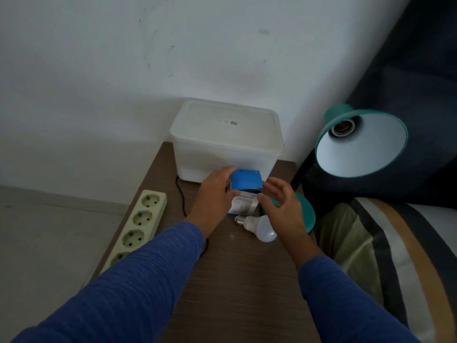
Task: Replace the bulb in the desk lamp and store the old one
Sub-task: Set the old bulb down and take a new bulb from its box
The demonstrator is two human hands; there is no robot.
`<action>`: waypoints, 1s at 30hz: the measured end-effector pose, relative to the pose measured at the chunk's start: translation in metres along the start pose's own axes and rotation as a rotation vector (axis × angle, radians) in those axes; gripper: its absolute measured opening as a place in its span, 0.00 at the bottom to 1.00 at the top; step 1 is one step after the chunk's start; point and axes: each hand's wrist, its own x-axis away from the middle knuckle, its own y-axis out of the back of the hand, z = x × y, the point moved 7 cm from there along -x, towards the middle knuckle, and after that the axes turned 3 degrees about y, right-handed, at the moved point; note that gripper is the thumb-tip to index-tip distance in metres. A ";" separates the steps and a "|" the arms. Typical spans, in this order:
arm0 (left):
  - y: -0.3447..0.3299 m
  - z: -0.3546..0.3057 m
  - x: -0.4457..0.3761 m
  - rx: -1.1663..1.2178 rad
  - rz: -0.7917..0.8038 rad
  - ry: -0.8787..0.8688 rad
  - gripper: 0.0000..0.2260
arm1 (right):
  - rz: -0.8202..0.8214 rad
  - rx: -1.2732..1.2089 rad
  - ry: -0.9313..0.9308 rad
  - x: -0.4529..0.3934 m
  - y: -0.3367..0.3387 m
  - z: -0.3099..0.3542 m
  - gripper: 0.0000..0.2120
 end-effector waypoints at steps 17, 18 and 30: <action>-0.003 -0.004 -0.018 -0.199 0.296 -0.132 0.43 | 0.077 0.272 0.069 -0.030 -0.009 0.011 0.16; -0.004 -0.004 -0.020 -0.204 0.311 -0.133 0.44 | 0.081 0.333 0.078 -0.033 -0.011 0.010 0.17; -0.003 -0.002 -0.021 -0.152 0.277 -0.127 0.47 | 0.207 0.700 -0.044 -0.068 -0.035 0.001 0.23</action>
